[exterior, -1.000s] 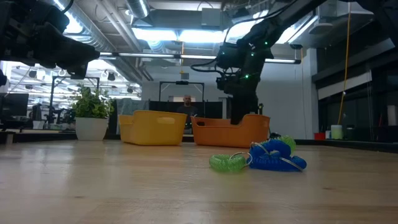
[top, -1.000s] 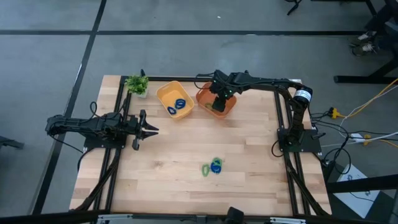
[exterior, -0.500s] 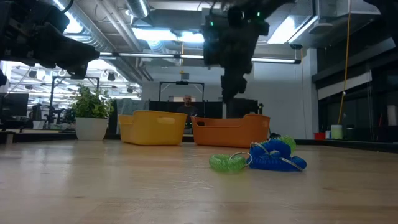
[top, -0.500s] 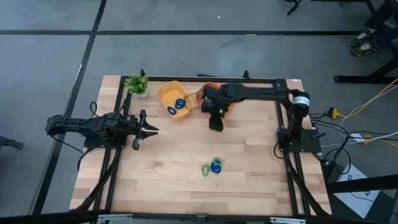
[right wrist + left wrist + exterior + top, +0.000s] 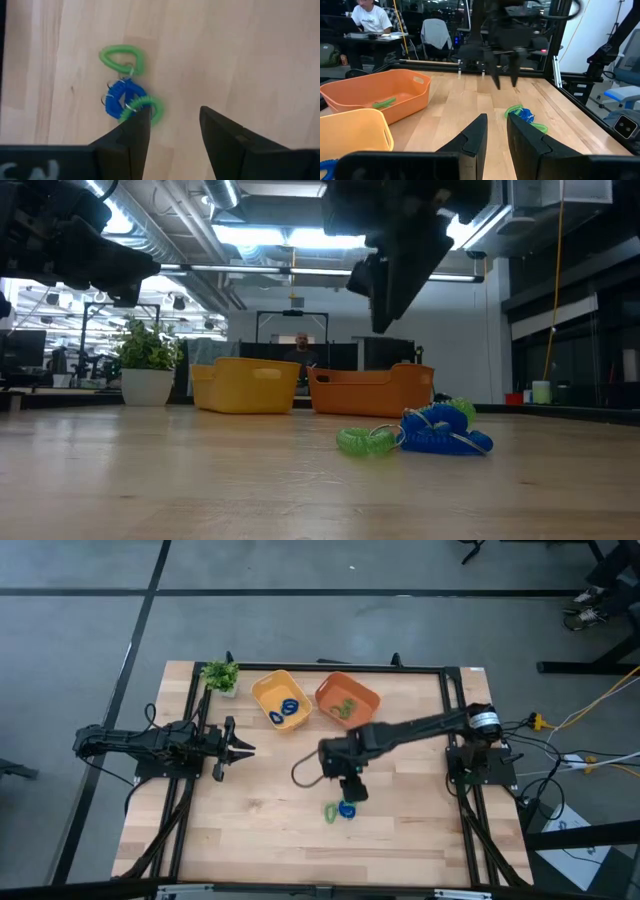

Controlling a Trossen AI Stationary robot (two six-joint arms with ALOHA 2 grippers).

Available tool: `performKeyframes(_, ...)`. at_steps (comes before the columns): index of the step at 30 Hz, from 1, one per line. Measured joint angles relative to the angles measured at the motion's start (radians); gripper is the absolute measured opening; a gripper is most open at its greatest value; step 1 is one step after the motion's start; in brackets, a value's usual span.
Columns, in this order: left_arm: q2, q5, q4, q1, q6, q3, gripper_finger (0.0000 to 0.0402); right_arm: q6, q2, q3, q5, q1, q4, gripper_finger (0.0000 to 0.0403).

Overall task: Sort spring keychains
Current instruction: Put the green spring keychain into the orange bin

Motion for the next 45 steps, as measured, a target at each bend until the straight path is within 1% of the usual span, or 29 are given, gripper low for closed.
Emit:
performKeyframes(9,0.0,0.0,0.0,0.0,0.0,0.0,0.007,0.054,0.0,0.0,0.137,0.118,0.09,0.0169)
performKeyframes(13,0.0,0.0,0.0,0.0,0.0,0.0,0.007,0.057,0.0,-0.024,0.196,0.153,0.191,0.0168)
performKeyframes(19,0.0,0.0,0.0,0.0,0.0,0.0,0.007,0.081,0.0,-0.161,0.195,0.179,0.443,0.0168)
performKeyframes(23,0.0,0.0,0.0,0.0,0.0,0.0,0.007,0.127,0.001,-0.233,0.195,0.18,0.546,0.0168)
performKeyframes(29,0.0,0.0,0.0,0.0,0.0,0.0,0.007,0.136,0.001,-0.296,0.195,0.18,0.561,0.0168)
performKeyframes(36,0.0,0.0,0.0,0.0,0.0,0.0,0.007,0.136,0.001,-0.359,0.198,0.18,0.635,0.0168)
performKeyframes(40,0.0,0.0,0.0,0.0,0.0,0.0,0.007,0.136,0.005,-0.363,0.198,0.18,0.637,0.0168)
performKeyframes(45,0.0,0.0,0.0,0.0,0.0,0.0,0.007,0.141,0.069,-0.333,0.192,0.18,0.651,0.0168)
